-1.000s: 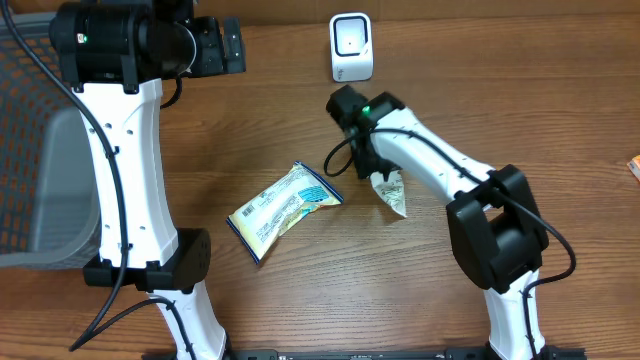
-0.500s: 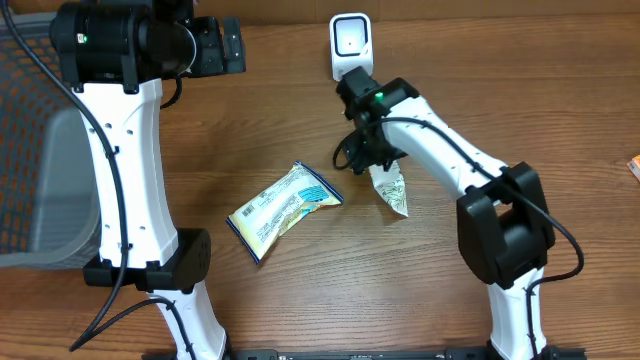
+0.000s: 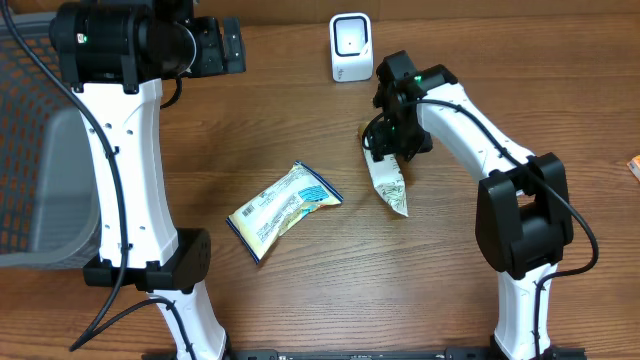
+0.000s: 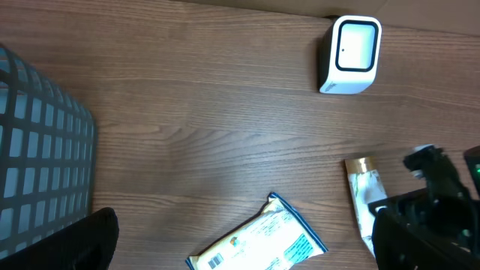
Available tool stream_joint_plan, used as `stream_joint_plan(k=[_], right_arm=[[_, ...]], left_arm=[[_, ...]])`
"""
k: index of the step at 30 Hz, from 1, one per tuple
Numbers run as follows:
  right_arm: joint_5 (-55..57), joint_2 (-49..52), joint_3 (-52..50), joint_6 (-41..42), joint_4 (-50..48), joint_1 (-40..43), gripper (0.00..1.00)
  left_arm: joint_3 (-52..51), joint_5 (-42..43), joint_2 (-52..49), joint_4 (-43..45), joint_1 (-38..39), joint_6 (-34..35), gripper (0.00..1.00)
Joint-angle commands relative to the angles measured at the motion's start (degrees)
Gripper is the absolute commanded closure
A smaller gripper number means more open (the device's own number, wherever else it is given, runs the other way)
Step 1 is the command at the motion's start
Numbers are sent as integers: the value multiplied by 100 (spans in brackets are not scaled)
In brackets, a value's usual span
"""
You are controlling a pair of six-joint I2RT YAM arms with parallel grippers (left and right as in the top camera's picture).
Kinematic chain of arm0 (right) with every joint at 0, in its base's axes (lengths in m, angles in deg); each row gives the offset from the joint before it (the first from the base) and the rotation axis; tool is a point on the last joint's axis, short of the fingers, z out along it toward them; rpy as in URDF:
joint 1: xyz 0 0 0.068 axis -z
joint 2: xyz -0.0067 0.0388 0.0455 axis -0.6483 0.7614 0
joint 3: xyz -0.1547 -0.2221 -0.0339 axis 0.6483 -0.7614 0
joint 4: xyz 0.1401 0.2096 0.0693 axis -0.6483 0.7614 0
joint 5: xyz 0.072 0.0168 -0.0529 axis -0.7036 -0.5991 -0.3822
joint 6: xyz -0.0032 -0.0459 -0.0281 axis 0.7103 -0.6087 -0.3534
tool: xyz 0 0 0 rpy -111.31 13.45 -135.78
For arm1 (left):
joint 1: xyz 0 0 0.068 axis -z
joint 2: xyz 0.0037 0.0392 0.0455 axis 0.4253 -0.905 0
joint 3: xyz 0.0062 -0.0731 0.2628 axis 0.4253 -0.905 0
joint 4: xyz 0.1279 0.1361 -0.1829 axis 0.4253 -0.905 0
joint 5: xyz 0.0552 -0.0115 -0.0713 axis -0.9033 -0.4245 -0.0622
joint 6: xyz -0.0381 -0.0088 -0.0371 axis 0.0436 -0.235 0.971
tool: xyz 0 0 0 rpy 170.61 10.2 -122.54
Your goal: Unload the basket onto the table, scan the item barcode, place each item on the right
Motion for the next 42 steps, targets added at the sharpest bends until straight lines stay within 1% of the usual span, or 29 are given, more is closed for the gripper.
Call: stream_joint_plan(k=[1, 3, 5, 6, 8, 9, 10, 14, 17, 24, 25, 26, 27, 28, 30, 31, 34, 38, 42], right_arm=[[-151, 7, -205, -254, -125, -214, 25], [382, 4, -234, -254, -144, -365, 18], [863, 4, -234, -251, -144, -507, 15], [1224, 4, -234, -240, -144, -616, 10], [1825, 7, -234, -162, -136, -791, 7], [1989, 7, -236, -144, -138, -855, 1], [2116, 7, -236, -144, -146, -931, 0], [2402, 42, -236, -127, -162, -1161, 0], [2837, 201, -236, 142, -162, -1222, 0], [2940, 634, -236, 511, -188, -1134, 1], [2933, 638, -236, 549, -205, -1119, 5], [2898, 638, -236, 546, -223, -1099, 14], [2859, 636, -232, 546, -234, -1069, 30], [2822, 636, -221, 549, -229, -1049, 44], [2667, 636, -214, 546, -216, -997, 64], [2435, 636, -146, 553, -118, -916, 78], [1993, 623, 83, 568, 120, -761, 84], [1226, 553, 522, 564, 490, -531, 85], [-85, 494, 1032, 382, 922, -201, 85]], left_arm=[[39, -35, 118, 7, 11, -109, 0], [39, -35, 120, 7, 11, -109, 1], [39, -35, 118, 7, 11, -109, 0], [39, -35, 118, 4, 11, -109, 1], [39, -35, 120, 7, 11, -109, 0], [39, -35, 118, 7, 11, -109, 1], [39, -35, 118, 7, 11, -109, 1], [39, -35, 118, 7, 11, -109, 0], [39, -35, 118, 7, 11, -109, 0], [39, -35, 118, 7, 11, -109, 0], [39, -35, 118, 7, 11, -109, 0], [39, -35, 118, 7, 11, -109, 0], [39, -35, 118, 7, 11, -109, 0], [39, -35, 118, 7, 11, -109, 1], [39, -35, 118, 7, 11, -109, 0], [39, -35, 120, 7, 11, -109, 1], [39, -35, 118, 7, 11, -109, 1], [39, -35, 118, 4, 11, -109, 0], [39, -35, 118, 7, 11, -109, 0]])
